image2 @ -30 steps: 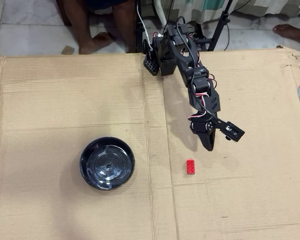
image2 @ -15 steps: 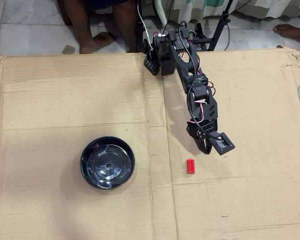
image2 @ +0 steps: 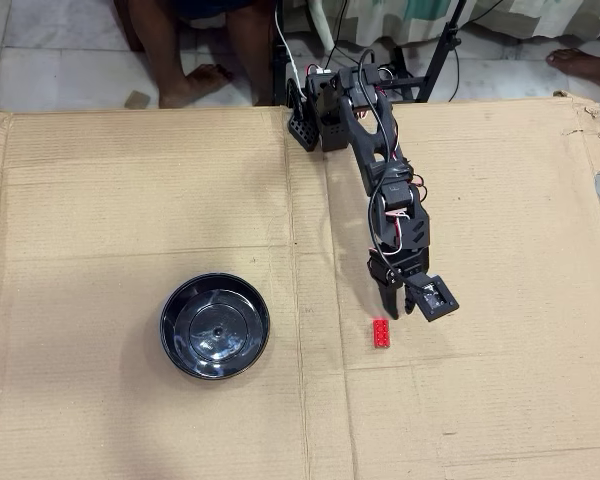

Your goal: Grasp a lego block and put it in the bin.

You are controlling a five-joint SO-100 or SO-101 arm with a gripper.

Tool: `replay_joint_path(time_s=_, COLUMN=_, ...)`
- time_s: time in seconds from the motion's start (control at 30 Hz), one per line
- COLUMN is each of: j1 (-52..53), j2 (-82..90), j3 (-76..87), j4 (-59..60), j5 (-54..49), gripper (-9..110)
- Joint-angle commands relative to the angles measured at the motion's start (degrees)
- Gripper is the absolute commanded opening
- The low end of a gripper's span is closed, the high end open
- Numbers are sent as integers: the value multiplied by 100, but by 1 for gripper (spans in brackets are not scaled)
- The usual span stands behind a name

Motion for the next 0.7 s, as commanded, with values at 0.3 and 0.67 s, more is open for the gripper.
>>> replay_joint_path(time_s=0.3, j1=35, j2=-352, j3=-246, j4=-44, j5=352, gripper=21)
replay_joint_path(time_s=0.67, j1=-18, j2=-932, j3=-773, j4=-35, j5=1134, gripper=21)
